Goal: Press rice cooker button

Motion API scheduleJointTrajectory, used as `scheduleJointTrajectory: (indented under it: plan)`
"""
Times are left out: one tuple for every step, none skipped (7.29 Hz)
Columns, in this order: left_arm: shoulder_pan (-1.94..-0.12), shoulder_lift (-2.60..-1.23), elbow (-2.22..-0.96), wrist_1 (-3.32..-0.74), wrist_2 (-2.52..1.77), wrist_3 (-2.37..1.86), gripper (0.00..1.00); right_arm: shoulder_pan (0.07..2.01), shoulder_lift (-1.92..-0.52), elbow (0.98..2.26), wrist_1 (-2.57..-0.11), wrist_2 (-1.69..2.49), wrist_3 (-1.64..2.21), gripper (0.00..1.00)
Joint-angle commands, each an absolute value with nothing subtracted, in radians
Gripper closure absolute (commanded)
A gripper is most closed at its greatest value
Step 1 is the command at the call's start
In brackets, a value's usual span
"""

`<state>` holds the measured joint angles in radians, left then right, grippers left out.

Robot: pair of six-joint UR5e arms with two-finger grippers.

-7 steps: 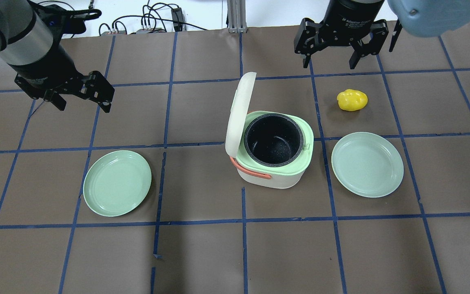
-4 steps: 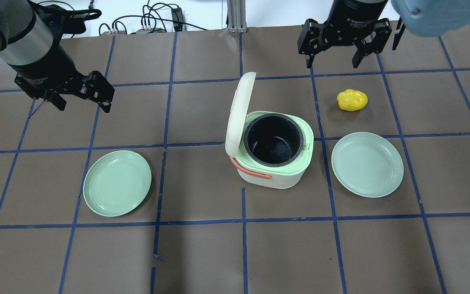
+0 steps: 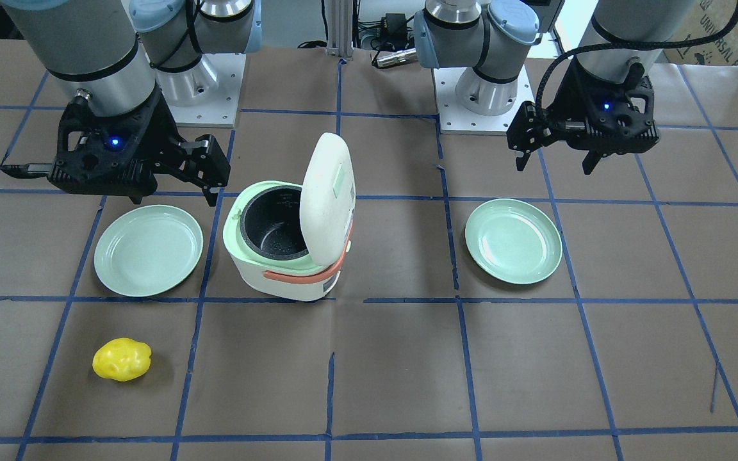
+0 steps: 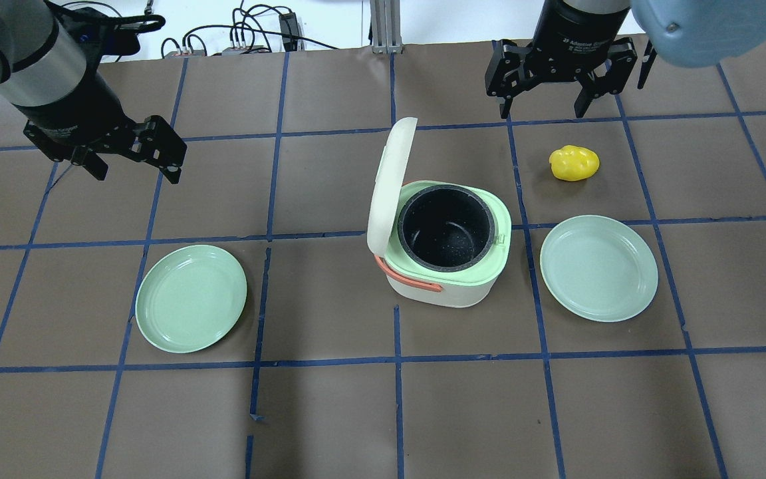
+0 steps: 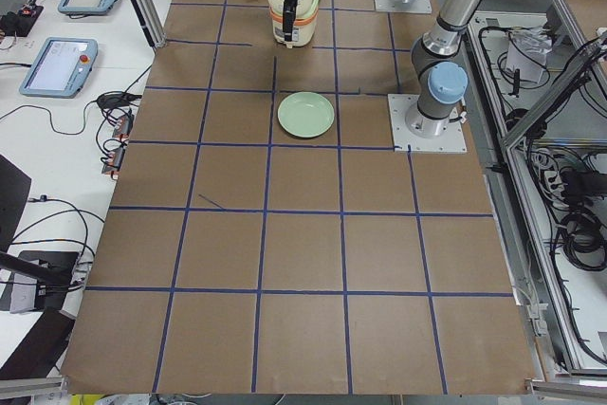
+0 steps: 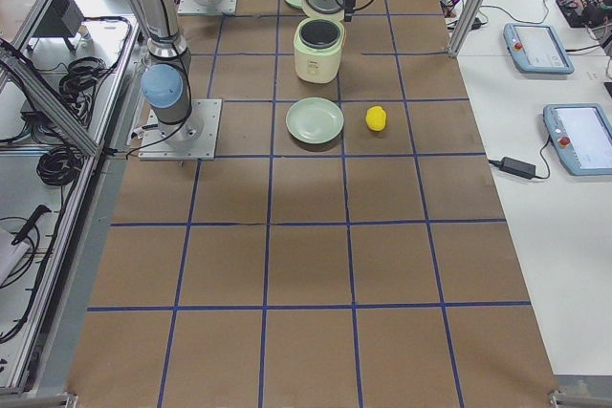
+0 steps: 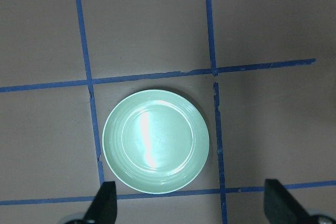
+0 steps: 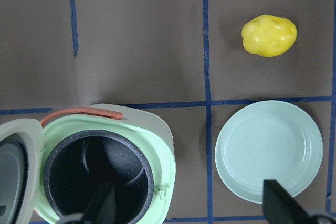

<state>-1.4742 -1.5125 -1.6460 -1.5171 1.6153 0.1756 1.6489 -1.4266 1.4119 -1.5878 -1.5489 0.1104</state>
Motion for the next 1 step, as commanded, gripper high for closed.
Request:
scheduleJointTrajectory:
  plan:
    - [-1.474,-1.513,-1.646,-1.517,1.615,0.176,0.00,1.649,-1.436,1.426,-1.592,-1.540,0.110,0.00]
